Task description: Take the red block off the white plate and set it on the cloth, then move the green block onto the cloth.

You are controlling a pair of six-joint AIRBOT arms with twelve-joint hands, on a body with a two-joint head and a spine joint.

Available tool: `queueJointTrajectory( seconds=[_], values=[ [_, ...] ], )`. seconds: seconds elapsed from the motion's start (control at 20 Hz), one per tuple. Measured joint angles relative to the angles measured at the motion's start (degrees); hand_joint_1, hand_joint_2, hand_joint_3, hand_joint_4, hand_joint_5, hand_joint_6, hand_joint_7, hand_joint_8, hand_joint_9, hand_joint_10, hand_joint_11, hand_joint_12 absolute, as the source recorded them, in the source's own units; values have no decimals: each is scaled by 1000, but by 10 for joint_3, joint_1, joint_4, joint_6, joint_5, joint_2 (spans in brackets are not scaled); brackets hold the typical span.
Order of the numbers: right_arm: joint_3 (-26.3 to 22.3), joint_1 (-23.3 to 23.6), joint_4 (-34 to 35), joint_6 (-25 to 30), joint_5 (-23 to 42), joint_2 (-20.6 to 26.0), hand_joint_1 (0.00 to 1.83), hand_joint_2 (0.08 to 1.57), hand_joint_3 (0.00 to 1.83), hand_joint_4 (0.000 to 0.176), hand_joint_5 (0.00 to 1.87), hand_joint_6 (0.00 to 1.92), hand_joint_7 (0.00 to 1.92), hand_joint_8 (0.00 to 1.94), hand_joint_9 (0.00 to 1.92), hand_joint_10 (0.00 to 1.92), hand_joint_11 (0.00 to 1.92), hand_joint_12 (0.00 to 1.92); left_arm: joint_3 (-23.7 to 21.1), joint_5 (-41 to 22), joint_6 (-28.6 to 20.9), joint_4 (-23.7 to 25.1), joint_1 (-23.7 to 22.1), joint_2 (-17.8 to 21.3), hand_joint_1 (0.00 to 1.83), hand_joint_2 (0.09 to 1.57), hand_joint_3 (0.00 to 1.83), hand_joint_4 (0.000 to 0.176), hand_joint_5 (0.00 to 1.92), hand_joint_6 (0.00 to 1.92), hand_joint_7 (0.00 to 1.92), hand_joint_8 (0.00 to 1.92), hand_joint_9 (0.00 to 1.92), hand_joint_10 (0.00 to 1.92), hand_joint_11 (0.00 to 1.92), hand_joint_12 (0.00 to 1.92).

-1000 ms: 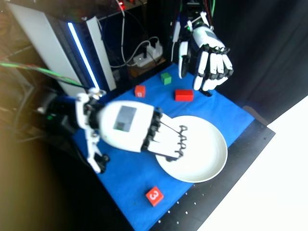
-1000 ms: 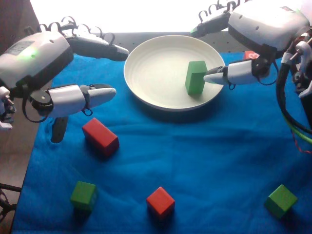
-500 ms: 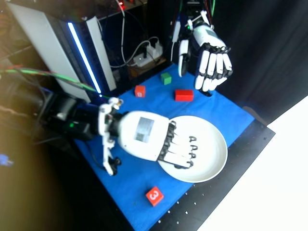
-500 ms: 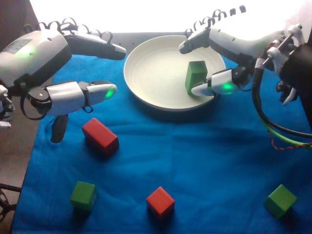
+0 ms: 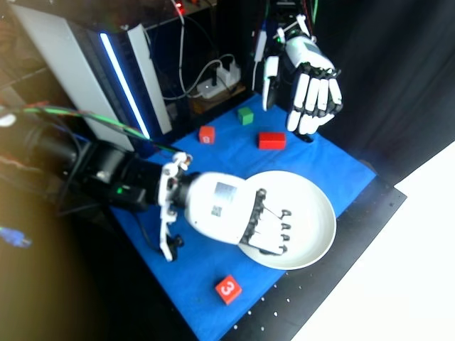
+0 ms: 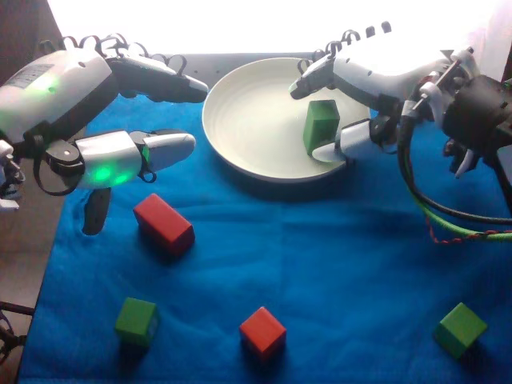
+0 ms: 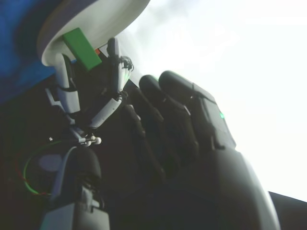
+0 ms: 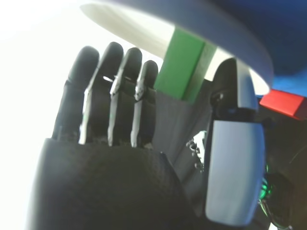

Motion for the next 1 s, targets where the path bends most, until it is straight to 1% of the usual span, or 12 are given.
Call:
queueJointTrajectory(
  seconds=[0.15,0.25,0.35,0.45,0.5,0.55,0.6,0.65,0.7,0.85,0.95,1.0],
  values=[
    [5,0,2,0,7,-7,1116,967,4,0,613,0,711,35,498,738,191,1636,0,0,0,0,0,0,570,1182,0,105,754,0,723,0,387,803,118,1576],
    [7,0,6,0,8,-8,1206,986,2,0,634,2,778,35,537,719,200,1639,0,0,0,0,0,0,592,1187,0,76,760,3,732,4,439,699,149,1544],
    [8,0,7,0,8,-8,1269,1000,5,0,723,28,961,101,607,737,71,1671,0,0,0,0,0,0,602,1190,0,94,756,0,723,1,406,757,140,1570],
    [9,0,8,0,7,-8,1360,1016,3,0,840,45,1005,105,690,726,102,1599,-1,0,1,0,0,0,619,1199,2,91,751,0,718,0,414,747,165,1558],
    [9,1,8,0,7,-8,1273,1074,22,0,900,822,1080,722,767,718,335,1546,-1,-1,0,0,0,0,597,1192,0,95,751,0,714,0,411,739,163,1554],
    [9,1,8,0,7,-8,1241,1124,9,0,863,1056,1016,992,790,793,435,1574,-1,-1,0,-1,0,0,607,1186,0,89,756,2,717,1,418,739,164,1558],
    [9,1,9,0,8,-8,1342,1145,1,0,886,1110,944,1027,778,1261,497,1556,-1,-2,0,-1,0,0,598,1189,0,89,758,3,724,4,425,747,164,1561],
    [10,1,10,0,9,-8,1356,1162,3,0,893,1173,881,1060,742,1382,505,1543,-1,-2,0,-2,0,0,592,1188,0,88,761,2,732,8,396,855,157,1602],
    [11,3,11,0,10,-8,1367,1151,0,0,937,1078,910,1067,750,1390,572,1546,-1,-3,0,-3,0,0,613,1193,1,75,766,3,735,10,376,902,139,1640],
    [12,6,12,0,11,-8,1492,1121,0,0,894,976,959,977,880,1185,787,1646,-1,-4,0,-4,0,0,619,1200,1,84,763,1,738,13,367,951,151,1666],
    [12,7,12,0,11,-8,1382,1129,1,0,897,1061,953,999,877,1320,774,1550,-1,-4,0,-4,0,0,642,1204,1,78,755,0,737,13,358,963,125,1681],
    [12,7,12,0,11,-8,1377,1131,1,0,888,1095,953,989,875,1316,748,1563,-1,-4,0,-5,0,0,665,1214,1,58,755,0,743,18,347,1020,129,1712]
  ],
)
